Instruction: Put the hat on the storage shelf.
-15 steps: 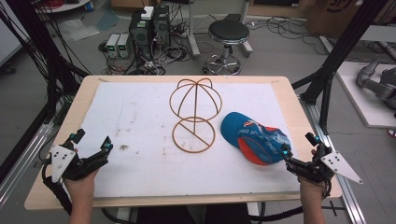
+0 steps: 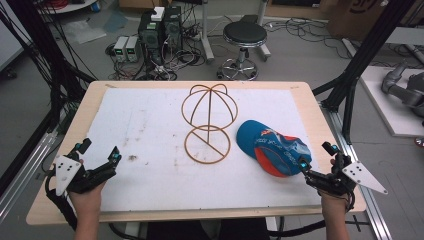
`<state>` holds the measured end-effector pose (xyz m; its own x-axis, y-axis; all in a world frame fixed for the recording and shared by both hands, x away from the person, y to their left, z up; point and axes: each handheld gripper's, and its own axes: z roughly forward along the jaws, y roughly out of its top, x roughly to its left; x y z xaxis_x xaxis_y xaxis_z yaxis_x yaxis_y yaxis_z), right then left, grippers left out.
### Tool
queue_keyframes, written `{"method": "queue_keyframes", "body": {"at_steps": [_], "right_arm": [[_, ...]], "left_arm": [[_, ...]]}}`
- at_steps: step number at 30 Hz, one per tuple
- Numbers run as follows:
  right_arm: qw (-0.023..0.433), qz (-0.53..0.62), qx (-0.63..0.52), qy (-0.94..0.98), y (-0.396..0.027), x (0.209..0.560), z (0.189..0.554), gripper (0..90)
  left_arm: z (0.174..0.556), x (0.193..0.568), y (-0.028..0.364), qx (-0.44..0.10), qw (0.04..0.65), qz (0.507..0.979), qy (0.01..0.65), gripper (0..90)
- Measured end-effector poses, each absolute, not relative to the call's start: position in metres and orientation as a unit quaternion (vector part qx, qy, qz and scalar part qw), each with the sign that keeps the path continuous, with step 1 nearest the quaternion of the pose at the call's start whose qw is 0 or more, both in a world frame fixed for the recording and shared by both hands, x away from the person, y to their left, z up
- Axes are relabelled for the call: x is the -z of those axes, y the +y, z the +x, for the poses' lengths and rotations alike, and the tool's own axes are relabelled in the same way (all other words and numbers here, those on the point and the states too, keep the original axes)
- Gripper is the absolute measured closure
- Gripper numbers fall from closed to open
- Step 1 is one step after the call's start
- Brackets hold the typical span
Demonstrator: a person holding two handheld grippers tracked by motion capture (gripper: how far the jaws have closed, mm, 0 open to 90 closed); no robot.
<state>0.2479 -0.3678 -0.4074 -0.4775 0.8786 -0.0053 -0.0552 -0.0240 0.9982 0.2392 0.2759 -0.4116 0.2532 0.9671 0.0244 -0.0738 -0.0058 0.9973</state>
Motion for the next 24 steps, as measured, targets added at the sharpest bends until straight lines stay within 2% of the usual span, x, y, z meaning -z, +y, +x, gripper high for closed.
{"method": "queue_keyframes", "body": {"at_steps": [15, 18, 19, 24], "right_arm": [[0.351, 0.349, -0.579, 0.647, -0.359, 0.42, 0.258, 7.3], [0.351, 0.347, -0.568, 0.658, -0.358, 0.423, 0.26, 11.2], [0.348, 0.347, -0.563, 0.665, -0.357, 0.423, 0.261, 15.2], [0.339, 0.346, -0.547, 0.683, -0.354, 0.427, 0.265, 15.6]], "left_arm": [[0.239, 0.412, 0.275, -0.451, 0.573, 0.548, 0.41, 12.1], [0.239, 0.412, 0.275, -0.451, 0.573, 0.548, 0.41, 12.1], [0.238, 0.413, 0.275, -0.452, 0.572, 0.549, 0.41, 12.1], [0.237, 0.413, 0.277, -0.453, 0.57, 0.548, 0.411, 12.2]]}}
